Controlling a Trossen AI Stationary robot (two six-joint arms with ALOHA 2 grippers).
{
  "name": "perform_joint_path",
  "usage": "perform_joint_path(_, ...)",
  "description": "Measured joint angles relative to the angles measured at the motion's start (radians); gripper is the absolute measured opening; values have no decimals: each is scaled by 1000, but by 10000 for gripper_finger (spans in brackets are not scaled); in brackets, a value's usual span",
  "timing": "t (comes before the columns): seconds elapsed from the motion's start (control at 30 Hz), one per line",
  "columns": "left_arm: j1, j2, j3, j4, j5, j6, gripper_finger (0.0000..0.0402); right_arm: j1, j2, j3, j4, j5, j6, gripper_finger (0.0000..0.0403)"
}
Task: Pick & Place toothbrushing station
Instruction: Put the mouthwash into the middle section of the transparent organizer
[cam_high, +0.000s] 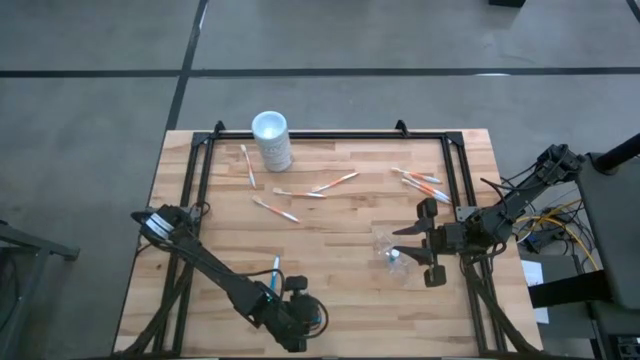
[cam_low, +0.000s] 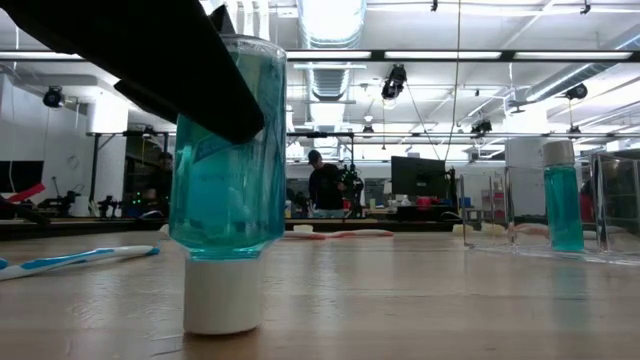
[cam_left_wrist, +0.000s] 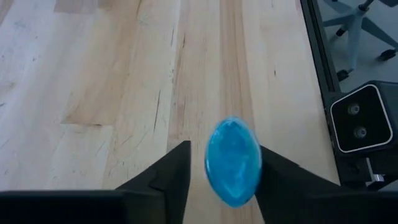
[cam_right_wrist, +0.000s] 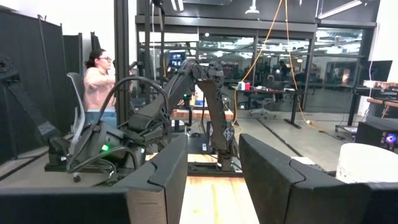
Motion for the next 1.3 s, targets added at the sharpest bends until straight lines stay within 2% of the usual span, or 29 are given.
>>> perform_joint_path(0.17, 0, 0, 6, -1, 0, 0, 116, 0, 0, 0, 0, 0, 0, 141)
perform_joint_path(0.33, 0, 0, 10, 0, 0, -1, 99, 0, 0, 0, 0, 0, 0, 141)
perform_joint_path(0.67, 0, -9, 12, 8, -5, 4, 98, 0, 0, 0, 0, 0, 0, 141)
perform_joint_path(1.3, 0, -112, 13, 50, -86, 105, 97, 0, 0, 0, 0, 0, 0, 141)
